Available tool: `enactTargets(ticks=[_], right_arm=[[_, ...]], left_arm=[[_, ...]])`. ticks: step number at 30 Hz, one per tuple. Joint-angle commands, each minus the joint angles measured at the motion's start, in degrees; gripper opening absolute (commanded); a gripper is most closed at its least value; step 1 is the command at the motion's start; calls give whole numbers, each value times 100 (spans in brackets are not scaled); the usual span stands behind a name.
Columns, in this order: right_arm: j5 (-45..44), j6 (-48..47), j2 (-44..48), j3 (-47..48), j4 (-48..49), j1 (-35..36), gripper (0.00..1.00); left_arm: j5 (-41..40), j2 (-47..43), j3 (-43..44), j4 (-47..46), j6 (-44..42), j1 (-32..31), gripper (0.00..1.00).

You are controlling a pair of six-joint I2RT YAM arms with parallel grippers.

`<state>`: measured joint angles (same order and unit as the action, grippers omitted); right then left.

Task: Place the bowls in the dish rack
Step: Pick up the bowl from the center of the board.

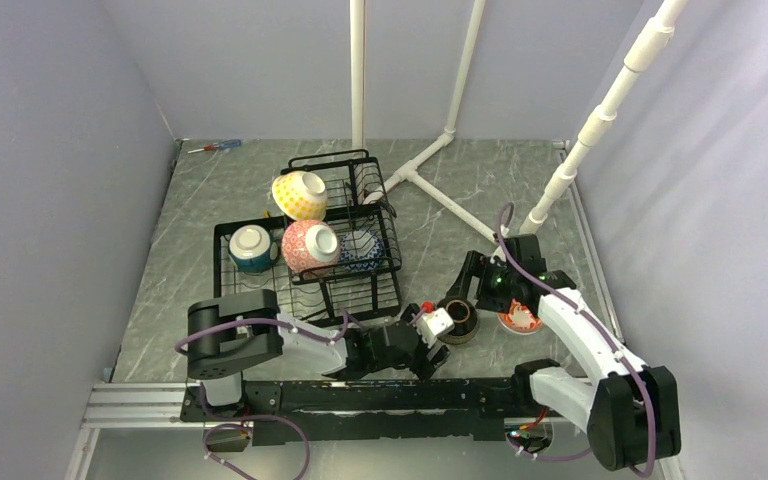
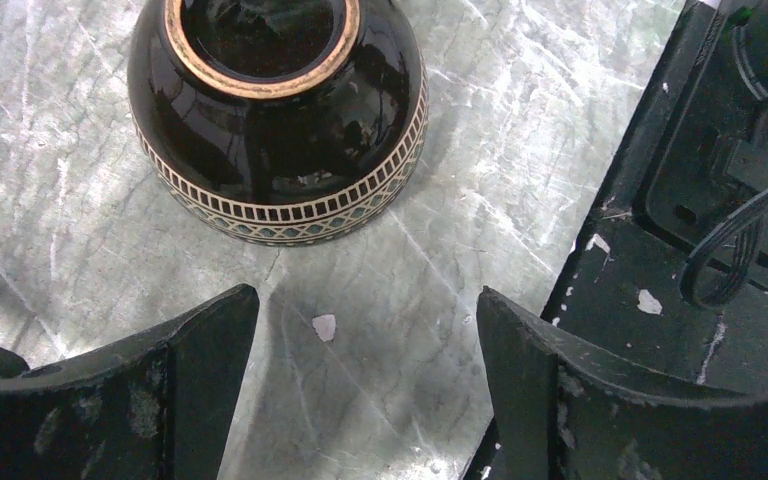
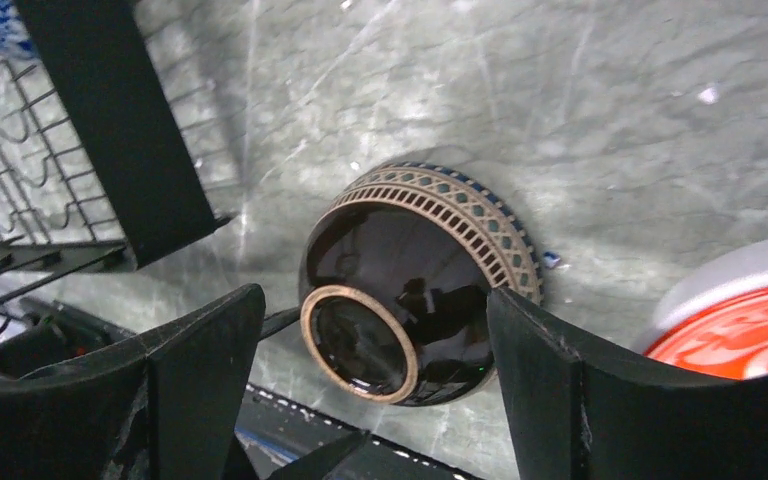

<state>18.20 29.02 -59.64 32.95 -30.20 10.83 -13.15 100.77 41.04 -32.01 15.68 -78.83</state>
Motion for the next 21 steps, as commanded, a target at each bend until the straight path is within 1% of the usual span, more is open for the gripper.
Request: enactTargets(ticks=[1, 3, 7, 11, 15, 18, 21], right_arm=[[590, -25, 135, -182, 299, -26, 87], [725, -31, -52, -257, 374, -28, 87], [854, 42, -382, -388, 529, 30, 81], [920, 116, -558, -509, 678, 173, 78], [1188, 229, -685, -636, 915, 375, 69], [1430, 257, -782, -717, 1103, 452, 62], [1720, 257, -804, -737, 1170, 470, 58]], left_arm=[[54, 102, -24, -333, 26, 39, 85], [65, 152, -82, -475, 98, 72, 84], [47, 259, -132, -598, 180, 109, 84], [-231, 341, -129, -529, 334, 135, 86], [-581, 381, -178, -446, 570, 189, 88], [-610, 395, -237, -508, 656, 257, 89], [-599, 379, -322, -625, 708, 314, 89]])
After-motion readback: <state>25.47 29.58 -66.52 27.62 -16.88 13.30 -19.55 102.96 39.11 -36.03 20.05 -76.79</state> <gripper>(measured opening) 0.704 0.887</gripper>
